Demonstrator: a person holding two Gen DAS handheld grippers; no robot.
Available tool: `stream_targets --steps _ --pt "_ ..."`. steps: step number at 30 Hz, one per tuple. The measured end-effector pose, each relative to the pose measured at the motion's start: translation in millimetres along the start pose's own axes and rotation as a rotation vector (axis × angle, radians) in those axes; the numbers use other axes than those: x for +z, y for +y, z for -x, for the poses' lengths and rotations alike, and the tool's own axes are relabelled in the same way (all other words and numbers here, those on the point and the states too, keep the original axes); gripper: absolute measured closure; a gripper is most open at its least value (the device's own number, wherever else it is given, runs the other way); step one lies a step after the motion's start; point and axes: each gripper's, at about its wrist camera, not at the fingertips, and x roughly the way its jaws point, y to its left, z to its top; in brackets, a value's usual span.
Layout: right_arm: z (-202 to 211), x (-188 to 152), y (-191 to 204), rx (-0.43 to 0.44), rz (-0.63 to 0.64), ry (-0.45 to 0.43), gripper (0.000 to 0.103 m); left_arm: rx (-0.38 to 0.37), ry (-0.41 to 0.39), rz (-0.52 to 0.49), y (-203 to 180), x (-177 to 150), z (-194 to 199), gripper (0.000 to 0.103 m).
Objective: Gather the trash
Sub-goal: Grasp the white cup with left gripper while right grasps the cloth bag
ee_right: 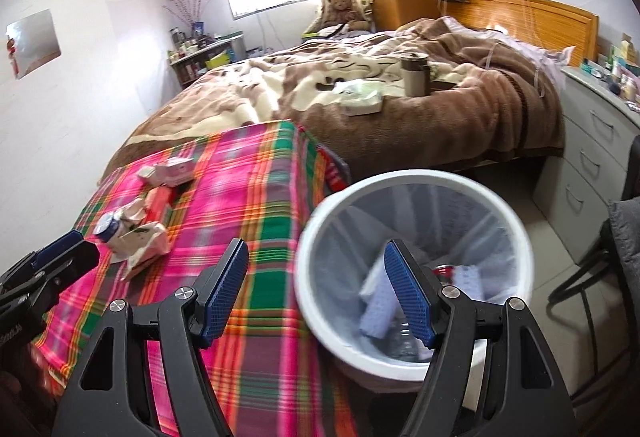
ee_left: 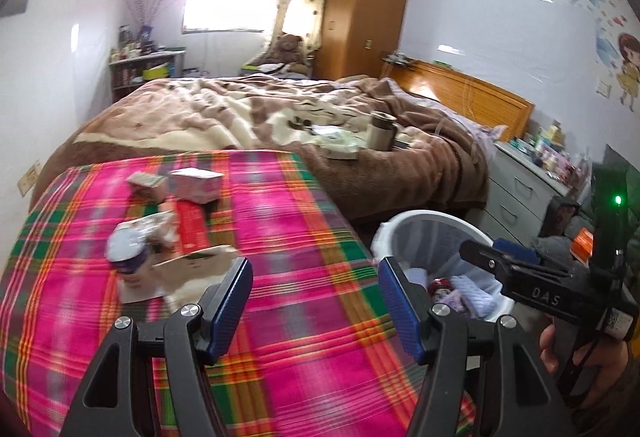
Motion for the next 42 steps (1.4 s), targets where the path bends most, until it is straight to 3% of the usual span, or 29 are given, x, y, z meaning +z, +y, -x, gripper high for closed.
stream_targets --steps 13,20,29,30,32,37,42 --pt "-47.7 -10.8 77.3 0.121 0.082 0.081 0.031 0.154 -0.005 0.079 101.1 -7.1 3.5 0.038" --pt "-71.8 -17.7 119.5 0.174 0.125 0.153 0.031 0.151 0.020 0.138 142.5 -11.8 -6.1 0.038" --pt "-109.1 -21.0 136.2 0.227 0.048 0.278 0.032 0.138 0.055 0.126 163.2 -7.4 -24.4 0.038" --pt "-111.9 -20.0 135.1 0.238 0.031 0.283 0.036 0.137 0.059 0.128 165.3 -7.0 -26.9 0.038" --pt "-118.8 -18.5 132.8 0.245 0.005 0.311 0.073 0.132 0.069 0.138 168.3 -6.9 -30.1 0.038" --pt "-120.8 -14.8 132.8 0.237 0.025 0.312 0.079 0.125 0.088 0.121 172.9 -6.3 -37.2 0.038" --pt "-113.1 0.5 134.0 0.131 0.121 0.258 0.083 0.110 0.103 0.121 173.4 -6.1 -46.8 0.038"
